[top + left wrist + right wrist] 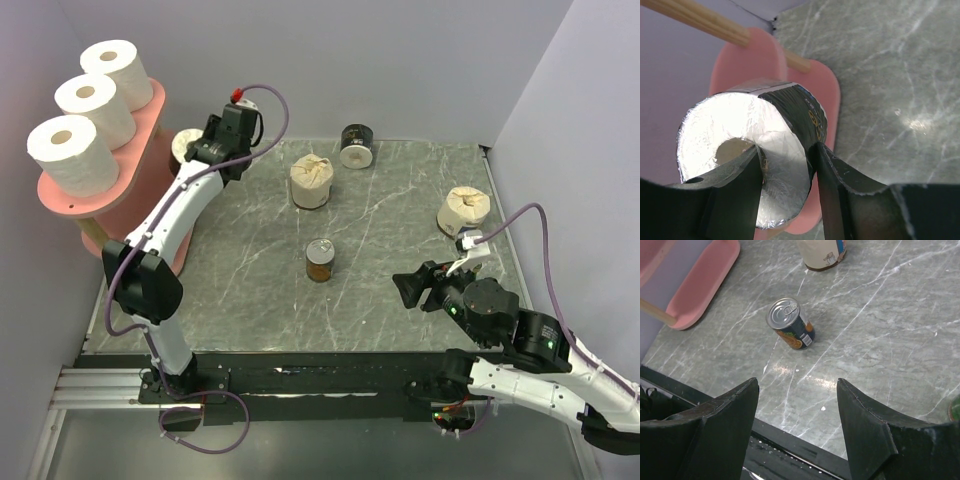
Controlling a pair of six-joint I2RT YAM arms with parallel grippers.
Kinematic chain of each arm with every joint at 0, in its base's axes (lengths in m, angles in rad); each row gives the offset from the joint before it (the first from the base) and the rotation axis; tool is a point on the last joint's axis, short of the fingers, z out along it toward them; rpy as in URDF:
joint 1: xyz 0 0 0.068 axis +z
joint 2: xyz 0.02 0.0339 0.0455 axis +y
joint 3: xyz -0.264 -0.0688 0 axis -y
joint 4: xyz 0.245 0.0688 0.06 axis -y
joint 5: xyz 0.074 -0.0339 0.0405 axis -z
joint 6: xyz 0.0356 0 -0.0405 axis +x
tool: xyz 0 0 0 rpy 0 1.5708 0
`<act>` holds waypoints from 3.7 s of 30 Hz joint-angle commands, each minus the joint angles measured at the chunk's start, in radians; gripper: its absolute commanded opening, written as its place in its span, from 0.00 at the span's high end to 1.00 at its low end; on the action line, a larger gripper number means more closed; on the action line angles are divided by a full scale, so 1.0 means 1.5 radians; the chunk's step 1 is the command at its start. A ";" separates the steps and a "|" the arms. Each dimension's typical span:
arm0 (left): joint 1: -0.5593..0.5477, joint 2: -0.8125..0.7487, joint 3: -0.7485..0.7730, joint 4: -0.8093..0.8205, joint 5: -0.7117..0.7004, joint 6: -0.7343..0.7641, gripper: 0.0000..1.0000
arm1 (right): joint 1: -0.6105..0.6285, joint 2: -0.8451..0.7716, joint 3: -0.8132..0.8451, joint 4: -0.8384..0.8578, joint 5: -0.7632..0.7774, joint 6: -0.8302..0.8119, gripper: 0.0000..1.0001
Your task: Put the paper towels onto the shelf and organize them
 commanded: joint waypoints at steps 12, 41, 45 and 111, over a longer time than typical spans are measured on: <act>0.046 0.019 0.092 0.038 -0.068 0.056 0.50 | 0.004 -0.006 0.017 0.014 0.027 -0.012 0.28; 0.062 0.010 0.070 0.086 -0.092 0.099 0.31 | 0.005 -0.007 0.032 -0.007 0.037 -0.007 0.28; 0.048 -0.007 0.087 0.081 -0.087 0.102 0.25 | 0.005 -0.012 0.027 -0.014 0.039 0.001 0.28; 0.017 -0.042 0.010 0.060 -0.140 0.097 0.45 | 0.005 -0.028 0.038 -0.041 0.038 0.010 0.28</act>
